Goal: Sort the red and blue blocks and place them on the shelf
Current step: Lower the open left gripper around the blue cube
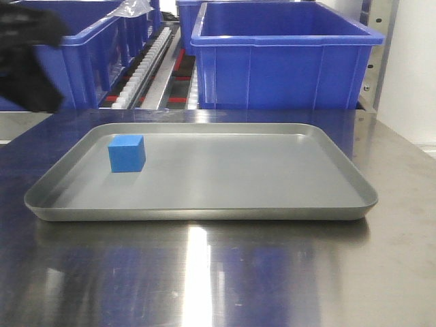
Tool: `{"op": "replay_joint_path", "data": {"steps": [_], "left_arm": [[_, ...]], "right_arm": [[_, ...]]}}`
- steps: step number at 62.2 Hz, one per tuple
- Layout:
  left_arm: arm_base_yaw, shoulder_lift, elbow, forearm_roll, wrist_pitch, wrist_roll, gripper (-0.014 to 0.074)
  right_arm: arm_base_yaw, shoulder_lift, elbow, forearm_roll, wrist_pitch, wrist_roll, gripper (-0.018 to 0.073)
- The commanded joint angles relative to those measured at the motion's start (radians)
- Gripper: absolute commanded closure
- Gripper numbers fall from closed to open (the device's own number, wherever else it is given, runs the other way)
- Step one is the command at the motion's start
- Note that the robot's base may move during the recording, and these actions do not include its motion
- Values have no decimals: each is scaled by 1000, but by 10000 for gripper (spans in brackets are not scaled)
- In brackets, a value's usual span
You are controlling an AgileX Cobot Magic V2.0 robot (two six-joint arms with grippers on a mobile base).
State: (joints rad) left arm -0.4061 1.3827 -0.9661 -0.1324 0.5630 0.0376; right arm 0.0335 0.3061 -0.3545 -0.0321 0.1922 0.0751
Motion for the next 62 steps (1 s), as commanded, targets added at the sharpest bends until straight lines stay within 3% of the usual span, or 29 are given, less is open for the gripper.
{"op": "replay_joint_path", "data": {"steps": [1,11,19,23,31,56,62], "left_arm": [[-21,69,-127,-3,21,-13,366],[-27,208,-286,6,96,-127,132],[-27,305,-399,6,172,-298,-24],[-29,351,-456,6,233,-362,-34],[-47,409,-535,11,315,-366,-33],[-82,491,-577,62,345,-374,-33],[-82,493,-577,84,346,-423,-33]], "right_arm": [[-1,6,-28,1,-85,-3,496],[-1,6,-28,1,-85,-3,496],[-1,6,-28,1,-85,-3,496],[-1,6,-28,1,-85,-3,496],[-1,6,-28,1,-85,-3,496],[-1,6,-28,1,-84,-3,496],[-1,6,-28,1,-84,-3,496]]}}
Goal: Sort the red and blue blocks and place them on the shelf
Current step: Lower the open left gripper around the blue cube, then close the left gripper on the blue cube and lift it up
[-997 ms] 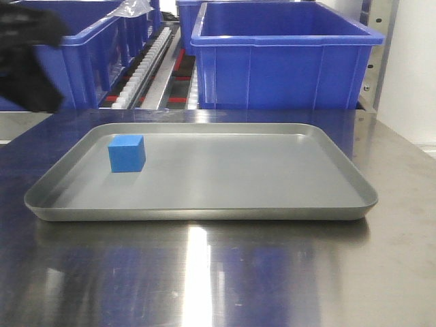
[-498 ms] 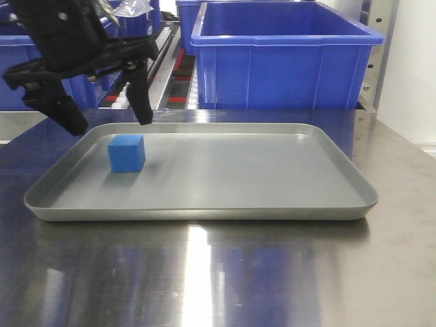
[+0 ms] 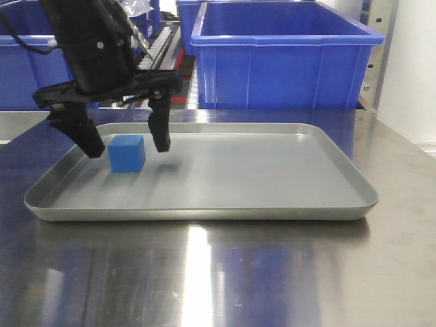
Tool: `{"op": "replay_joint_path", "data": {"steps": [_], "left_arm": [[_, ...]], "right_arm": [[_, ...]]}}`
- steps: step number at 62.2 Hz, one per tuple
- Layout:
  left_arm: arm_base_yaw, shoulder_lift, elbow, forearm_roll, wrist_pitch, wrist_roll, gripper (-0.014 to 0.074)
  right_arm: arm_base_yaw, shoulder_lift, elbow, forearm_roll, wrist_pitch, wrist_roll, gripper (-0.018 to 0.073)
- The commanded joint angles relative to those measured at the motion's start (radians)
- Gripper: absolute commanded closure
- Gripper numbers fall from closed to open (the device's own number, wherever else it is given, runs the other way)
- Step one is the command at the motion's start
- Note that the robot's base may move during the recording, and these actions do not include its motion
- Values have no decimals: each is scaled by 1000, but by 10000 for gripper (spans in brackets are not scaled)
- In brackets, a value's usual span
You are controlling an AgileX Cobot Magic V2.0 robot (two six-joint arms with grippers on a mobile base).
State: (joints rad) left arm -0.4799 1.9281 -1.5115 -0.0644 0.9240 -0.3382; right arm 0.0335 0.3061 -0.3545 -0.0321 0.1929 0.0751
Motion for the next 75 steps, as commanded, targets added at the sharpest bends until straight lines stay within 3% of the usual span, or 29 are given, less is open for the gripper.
{"op": "replay_joint_path", "data": {"steps": [1,12,27,55,75], "left_arm": [[-9,-53,-32,19,-14,-54,-32],[-9,-53,-32,30,3,-73,7],[-9,-53,-32,32,2,-73,208],[-9,-85,-33,32,5,-73,478],[33,-222,-33,-59,27,-35,472]], "right_arm": [[-1,6,-28,1,-85,-3,496],[-1,6,-28,1,-85,-3,496],[-1,6,-28,1,-85,-3,496],[-1,6,-28,1,-85,-3,496],[-1,6,-28,1,-85,-3,496]]}}
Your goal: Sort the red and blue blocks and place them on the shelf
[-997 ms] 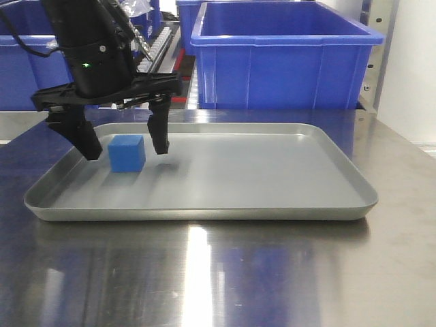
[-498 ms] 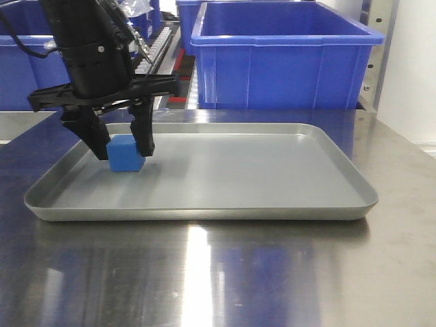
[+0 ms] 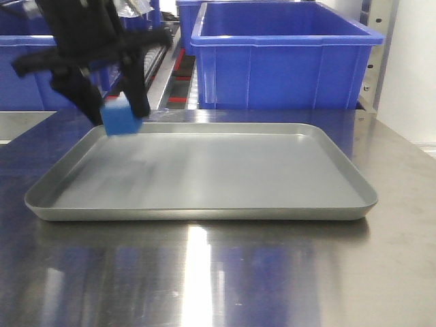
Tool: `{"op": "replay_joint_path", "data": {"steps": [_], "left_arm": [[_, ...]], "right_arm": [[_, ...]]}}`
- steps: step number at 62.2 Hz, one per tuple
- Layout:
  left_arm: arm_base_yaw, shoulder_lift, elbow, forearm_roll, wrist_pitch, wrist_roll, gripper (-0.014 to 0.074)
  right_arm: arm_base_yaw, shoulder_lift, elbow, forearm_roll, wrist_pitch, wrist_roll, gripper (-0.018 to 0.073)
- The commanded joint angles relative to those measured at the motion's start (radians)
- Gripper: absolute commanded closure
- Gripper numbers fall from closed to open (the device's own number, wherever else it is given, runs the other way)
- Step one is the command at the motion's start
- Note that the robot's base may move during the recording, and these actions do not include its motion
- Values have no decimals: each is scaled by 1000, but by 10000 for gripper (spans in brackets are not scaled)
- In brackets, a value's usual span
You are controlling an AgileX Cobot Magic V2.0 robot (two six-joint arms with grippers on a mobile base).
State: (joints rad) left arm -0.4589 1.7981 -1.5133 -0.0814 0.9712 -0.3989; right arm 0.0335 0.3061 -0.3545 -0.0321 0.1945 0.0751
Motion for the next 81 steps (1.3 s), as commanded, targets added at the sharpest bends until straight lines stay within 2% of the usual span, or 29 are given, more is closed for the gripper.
{"op": "replay_joint_path", "data": {"steps": [1,13,18,23,29,49,56,62,72,81], "left_arm": [[14,-99,-31,-49,-20,39,472],[42,-193,-22,-162,-22,246,471],[49,-230,5,-210,-58,382,472],[51,-273,59,-273,-142,519,471],[51,-339,167,-346,-280,632,472],[52,-611,590,-369,-851,643,472],[75,-729,740,-369,-1029,643,472],[101,-814,829,-358,-1092,643,472],[161,-962,954,-288,-1092,643,472],[218,-1075,1036,-272,-1092,643,472]], "right_arm": [[-1,6,-28,1,-87,-3,496],[-1,6,-28,1,-87,-3,496],[-1,6,-28,1,-87,-3,496],[-1,6,-28,1,-87,-3,496],[-1,6,-28,1,-87,-3,496],[-1,6,-28,1,-87,-3,496],[-1,6,-28,1,-87,-3,496],[-1,6,-28,1,-87,-3,496],[-1,6,-28,1,-87,-3,496],[-1,6,-28,1,-87,-3,496]]}}
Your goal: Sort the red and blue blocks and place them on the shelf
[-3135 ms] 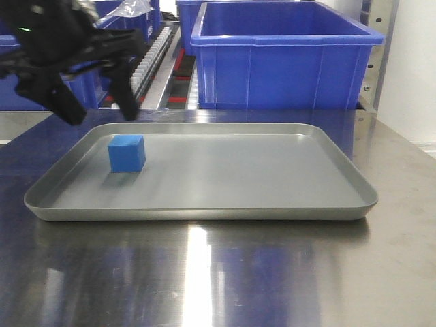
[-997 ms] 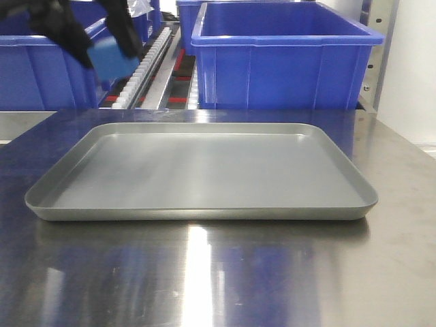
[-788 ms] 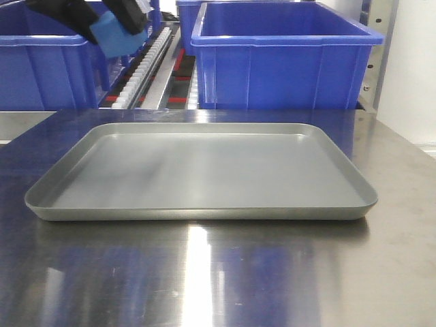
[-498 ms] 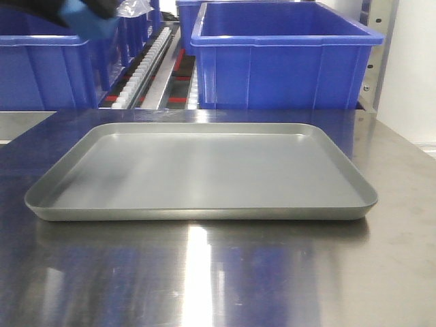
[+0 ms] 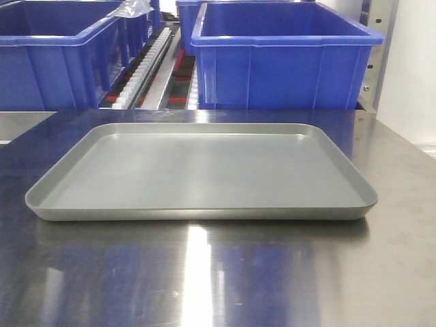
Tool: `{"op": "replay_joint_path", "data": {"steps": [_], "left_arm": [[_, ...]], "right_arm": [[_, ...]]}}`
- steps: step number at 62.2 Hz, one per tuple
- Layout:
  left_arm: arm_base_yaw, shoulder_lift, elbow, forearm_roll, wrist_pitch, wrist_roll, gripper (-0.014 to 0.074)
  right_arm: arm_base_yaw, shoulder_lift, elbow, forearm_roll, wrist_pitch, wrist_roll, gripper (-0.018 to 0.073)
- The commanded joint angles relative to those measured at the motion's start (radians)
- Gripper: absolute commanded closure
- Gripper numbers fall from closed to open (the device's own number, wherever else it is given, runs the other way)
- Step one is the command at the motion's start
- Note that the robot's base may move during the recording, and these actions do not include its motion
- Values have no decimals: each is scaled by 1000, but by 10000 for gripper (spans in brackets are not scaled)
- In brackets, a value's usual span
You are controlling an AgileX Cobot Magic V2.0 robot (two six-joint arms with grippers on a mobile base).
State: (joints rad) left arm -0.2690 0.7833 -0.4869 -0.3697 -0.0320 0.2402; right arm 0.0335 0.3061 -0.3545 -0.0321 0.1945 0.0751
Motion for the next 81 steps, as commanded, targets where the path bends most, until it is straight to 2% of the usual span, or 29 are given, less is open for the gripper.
{"op": "replay_joint_path", "data": {"steps": [1,13,20,25,33,39,49,56,62,81], "left_arm": [[33,-71,21,18,-89,4,472],[78,-208,112,25,-102,5,472],[83,-275,156,29,-115,8,472],[83,-313,180,60,-111,11,471],[83,-373,194,67,-111,89,471],[83,-407,194,67,-111,112,471],[83,-423,194,46,-123,112,471],[83,-423,211,5,-181,112,471],[83,-423,223,5,-218,112,471],[83,-423,223,5,-218,112,472]], "right_arm": [[-1,6,-28,1,-87,-3,496],[-1,6,-28,1,-87,-3,496],[-1,6,-28,1,-87,-3,496],[-1,6,-28,1,-87,-3,496],[-1,6,-28,1,-87,-3,496],[-1,6,-28,1,-87,-3,496],[-1,6,-28,1,-87,-3,496],[-1,6,-28,1,-87,-3,496],[-1,6,-28,1,-87,-3,496],[-1,6,-28,1,-87,-3,496]]}}
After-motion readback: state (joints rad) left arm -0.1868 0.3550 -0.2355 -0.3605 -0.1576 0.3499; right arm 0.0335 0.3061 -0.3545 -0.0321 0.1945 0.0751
